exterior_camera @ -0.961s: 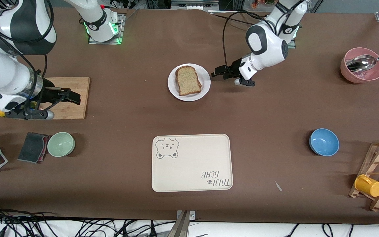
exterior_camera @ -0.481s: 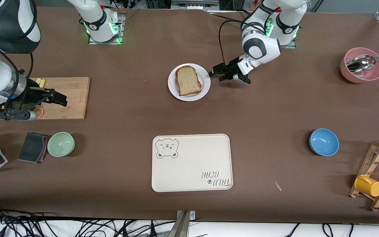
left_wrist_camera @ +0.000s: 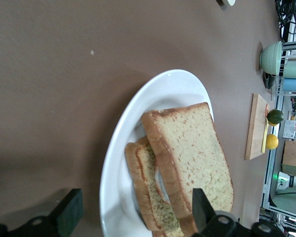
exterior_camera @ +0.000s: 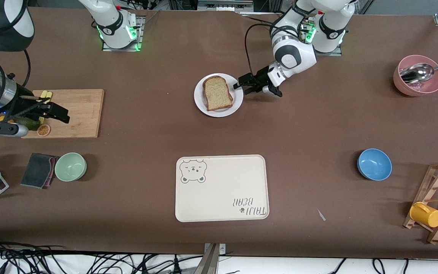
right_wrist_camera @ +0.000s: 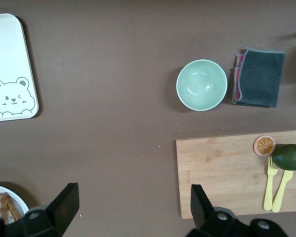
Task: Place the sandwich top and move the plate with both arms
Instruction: 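Grasp the white plate rim with the left gripper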
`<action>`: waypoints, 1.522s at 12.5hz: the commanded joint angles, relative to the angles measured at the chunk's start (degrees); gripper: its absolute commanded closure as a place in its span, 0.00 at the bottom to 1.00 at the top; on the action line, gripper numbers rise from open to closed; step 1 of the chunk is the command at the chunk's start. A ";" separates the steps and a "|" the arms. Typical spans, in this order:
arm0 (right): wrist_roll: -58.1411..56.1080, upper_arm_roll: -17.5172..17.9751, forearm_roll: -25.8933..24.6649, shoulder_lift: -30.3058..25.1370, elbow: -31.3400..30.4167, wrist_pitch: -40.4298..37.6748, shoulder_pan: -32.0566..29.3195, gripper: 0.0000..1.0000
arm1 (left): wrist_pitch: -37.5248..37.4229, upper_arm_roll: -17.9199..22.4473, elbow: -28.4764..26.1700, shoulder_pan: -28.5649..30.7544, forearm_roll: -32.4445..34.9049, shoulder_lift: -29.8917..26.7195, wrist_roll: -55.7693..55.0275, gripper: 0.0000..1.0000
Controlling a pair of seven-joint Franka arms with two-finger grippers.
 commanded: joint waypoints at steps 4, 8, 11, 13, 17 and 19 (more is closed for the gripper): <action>1.32 -7.75 -2.04 -5.97 -7.08 2.05 6.79 0.00 | 0.74 0.19 1.80 -0.63 -3.14 2.68 2.76 0.30; 2.45 -10.52 -2.04 -5.09 -6.29 2.05 9.29 0.00 | 0.65 0.19 1.88 -0.45 -5.15 4.26 6.35 0.54; 2.82 -10.52 -1.96 -3.95 -5.85 1.79 9.38 0.00 | 0.65 0.19 1.97 -0.19 -8.32 5.49 10.23 0.80; 3.25 -10.17 -1.95 -4.12 -5.85 1.79 9.47 0.00 | 0.65 0.28 1.97 0.08 -8.32 5.49 10.41 0.93; 2.99 -10.26 -1.51 -4.12 -5.32 2.05 9.38 0.00 | 0.65 0.28 1.97 0.17 -8.32 5.49 10.50 0.96; 2.55 -10.61 -1.51 -4.30 -4.97 1.35 9.29 0.00 | 0.57 0.36 1.97 0.34 -8.67 5.40 10.50 0.98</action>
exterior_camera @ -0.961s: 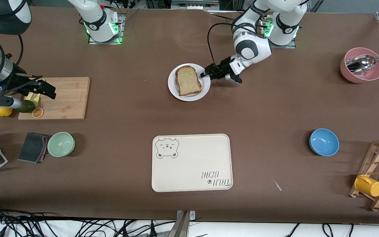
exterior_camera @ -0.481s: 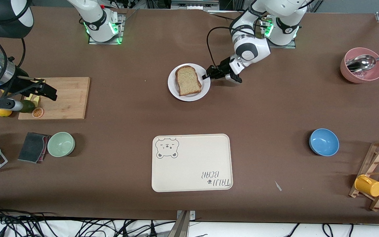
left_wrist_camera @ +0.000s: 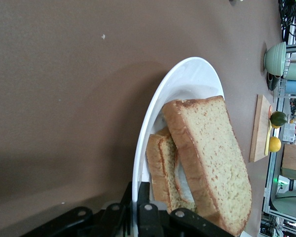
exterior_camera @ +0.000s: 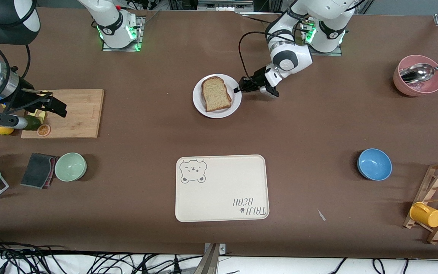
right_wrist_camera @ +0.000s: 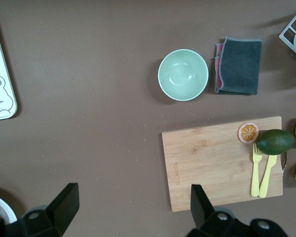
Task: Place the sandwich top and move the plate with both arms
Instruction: 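Grasp the white plate rim with the left gripper, then slide the plate with the left gripper onto the bear tray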
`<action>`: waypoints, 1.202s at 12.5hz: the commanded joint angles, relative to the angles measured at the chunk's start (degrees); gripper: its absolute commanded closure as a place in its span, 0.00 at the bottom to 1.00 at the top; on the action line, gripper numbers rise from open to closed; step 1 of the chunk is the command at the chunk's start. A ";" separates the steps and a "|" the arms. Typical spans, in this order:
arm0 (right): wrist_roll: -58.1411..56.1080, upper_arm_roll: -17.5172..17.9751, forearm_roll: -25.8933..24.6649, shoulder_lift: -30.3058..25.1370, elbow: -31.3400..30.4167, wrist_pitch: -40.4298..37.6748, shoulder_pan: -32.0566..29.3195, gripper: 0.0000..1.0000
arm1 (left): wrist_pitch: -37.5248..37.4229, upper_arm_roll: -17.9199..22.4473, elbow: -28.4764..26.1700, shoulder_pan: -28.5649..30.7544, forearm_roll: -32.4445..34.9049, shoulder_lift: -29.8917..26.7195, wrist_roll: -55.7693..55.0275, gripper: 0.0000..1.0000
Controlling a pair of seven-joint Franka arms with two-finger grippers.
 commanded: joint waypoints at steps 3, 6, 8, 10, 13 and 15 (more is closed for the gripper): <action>-0.31 -0.50 0.07 -0.56 0.50 -1.48 0.26 0.00 | 0.53 0.27 1.19 0.37 -2.93 1.04 4.78 1.00; -1.64 -0.59 3.23 -0.83 0.50 -1.65 0.26 0.00 | -3.07 0.18 1.02 5.11 -2.85 2.87 12.86 1.00; -2.16 -0.41 3.14 -0.74 0.50 -1.74 0.26 0.00 | -3.25 0.18 1.28 5.99 -2.76 2.71 12.88 1.00; -2.25 -0.41 2.53 -0.74 0.50 -2.00 0.26 0.00 | -3.86 -0.26 1.37 8.10 -2.58 2.45 12.79 1.00; -2.25 -0.50 2.53 -0.83 0.50 -2.44 0.26 0.00 | -3.78 -0.17 4.08 8.20 -2.49 2.44 12.44 1.00; -2.34 -0.50 2.53 -0.83 0.50 -2.44 0.26 0.00 | -3.43 -0.17 6.45 9.07 -2.32 2.36 9.99 1.00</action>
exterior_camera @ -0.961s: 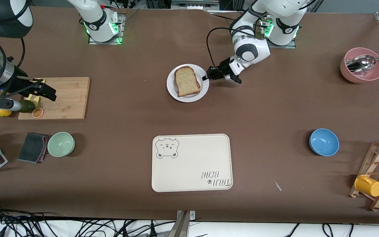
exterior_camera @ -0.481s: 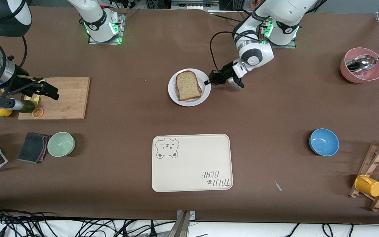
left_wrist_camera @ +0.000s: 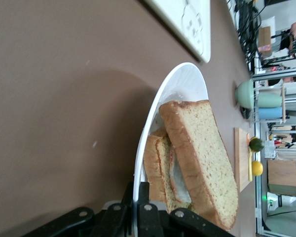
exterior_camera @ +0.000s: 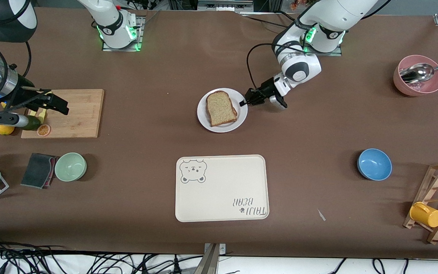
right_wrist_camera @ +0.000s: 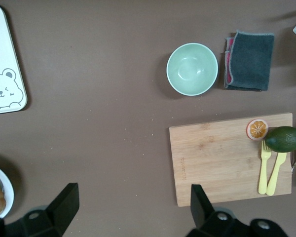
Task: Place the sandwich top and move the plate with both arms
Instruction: 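Slide the plate with the left gripper onto the bear tray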
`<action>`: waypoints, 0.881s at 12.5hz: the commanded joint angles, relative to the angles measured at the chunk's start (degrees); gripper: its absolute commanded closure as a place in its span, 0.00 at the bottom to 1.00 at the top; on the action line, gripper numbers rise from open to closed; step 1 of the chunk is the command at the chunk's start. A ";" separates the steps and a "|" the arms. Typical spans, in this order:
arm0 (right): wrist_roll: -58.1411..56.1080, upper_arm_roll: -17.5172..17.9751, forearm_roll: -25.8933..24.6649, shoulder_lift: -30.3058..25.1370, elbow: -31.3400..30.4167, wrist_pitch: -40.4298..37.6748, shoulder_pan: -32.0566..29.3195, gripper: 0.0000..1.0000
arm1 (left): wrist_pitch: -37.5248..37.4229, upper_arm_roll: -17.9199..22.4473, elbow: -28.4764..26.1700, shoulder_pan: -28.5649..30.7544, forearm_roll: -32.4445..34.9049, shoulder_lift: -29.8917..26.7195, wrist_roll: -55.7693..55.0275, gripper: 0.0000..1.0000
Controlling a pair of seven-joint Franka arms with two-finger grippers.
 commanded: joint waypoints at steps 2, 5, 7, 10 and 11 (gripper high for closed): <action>-0.97 -0.17 0.33 -0.65 0.44 -1.25 0.19 0.00 | 1.72 -0.50 6.63 0.82 -2.16 1.03 -2.02 1.00; -0.79 0.18 0.33 -0.65 0.44 -1.25 0.19 0.00 | 9.71 -0.41 13.85 1.08 -0.77 2.71 -4.14 1.00; -0.71 0.18 0.33 -0.65 0.44 -1.25 0.19 0.00 | 10.16 -0.41 16.74 1.96 -0.67 3.23 -6.41 1.00; -0.44 0.18 0.25 -0.65 0.62 -1.25 0.36 0.00 | 14.97 -0.24 25.34 1.69 -0.58 9.19 -7.22 1.00; -0.96 0.18 0.25 -0.56 0.71 -1.16 0.37 0.00 | 17.26 -0.33 28.42 1.69 -0.67 11.04 -7.30 1.00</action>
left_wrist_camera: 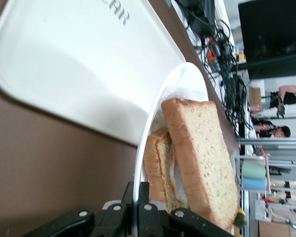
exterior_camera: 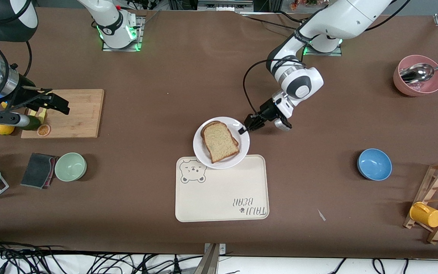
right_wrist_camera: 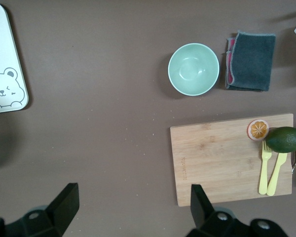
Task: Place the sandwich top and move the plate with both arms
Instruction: 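Slide the plate with the left gripper onto the bear tray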
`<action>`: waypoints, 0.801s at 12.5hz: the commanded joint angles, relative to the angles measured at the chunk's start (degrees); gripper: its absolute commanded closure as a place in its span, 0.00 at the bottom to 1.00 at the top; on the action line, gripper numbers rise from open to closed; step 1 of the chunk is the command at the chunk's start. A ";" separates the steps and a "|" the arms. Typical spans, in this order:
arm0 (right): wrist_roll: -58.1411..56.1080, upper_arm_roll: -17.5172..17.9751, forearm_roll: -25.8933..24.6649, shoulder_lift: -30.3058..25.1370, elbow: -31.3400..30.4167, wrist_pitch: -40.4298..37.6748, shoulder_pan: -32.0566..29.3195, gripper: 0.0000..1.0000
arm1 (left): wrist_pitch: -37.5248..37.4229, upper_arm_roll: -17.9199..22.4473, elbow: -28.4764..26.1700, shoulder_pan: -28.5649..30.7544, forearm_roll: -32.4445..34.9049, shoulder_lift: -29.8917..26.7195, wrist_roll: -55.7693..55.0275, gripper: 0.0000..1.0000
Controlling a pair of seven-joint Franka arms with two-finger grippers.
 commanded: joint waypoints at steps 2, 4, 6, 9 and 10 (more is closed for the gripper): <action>-1.23 -0.10 0.24 -0.53 0.57 -1.17 0.23 0.00 | 6.82 -0.45 13.26 0.26 -0.76 8.84 -1.15 1.00; -0.97 -0.01 0.25 -0.53 0.48 -1.17 0.23 0.00 | 8.32 -0.02 18.10 0.26 -0.67 11.56 -2.74 1.00; -0.97 -0.01 0.33 -0.53 0.48 -1.96 0.23 0.00 | 8.68 1.30 22.93 -0.53 -0.58 14.99 -2.74 1.00; -0.88 -0.01 0.33 -0.53 0.48 -1.96 0.23 0.00 | 8.76 1.92 29.18 -2.46 0.30 19.57 -3.00 1.00; -0.97 -0.01 0.33 -0.53 0.48 -1.96 0.23 0.00 | 8.76 2.18 30.50 -3.34 0.30 20.79 -3.01 1.00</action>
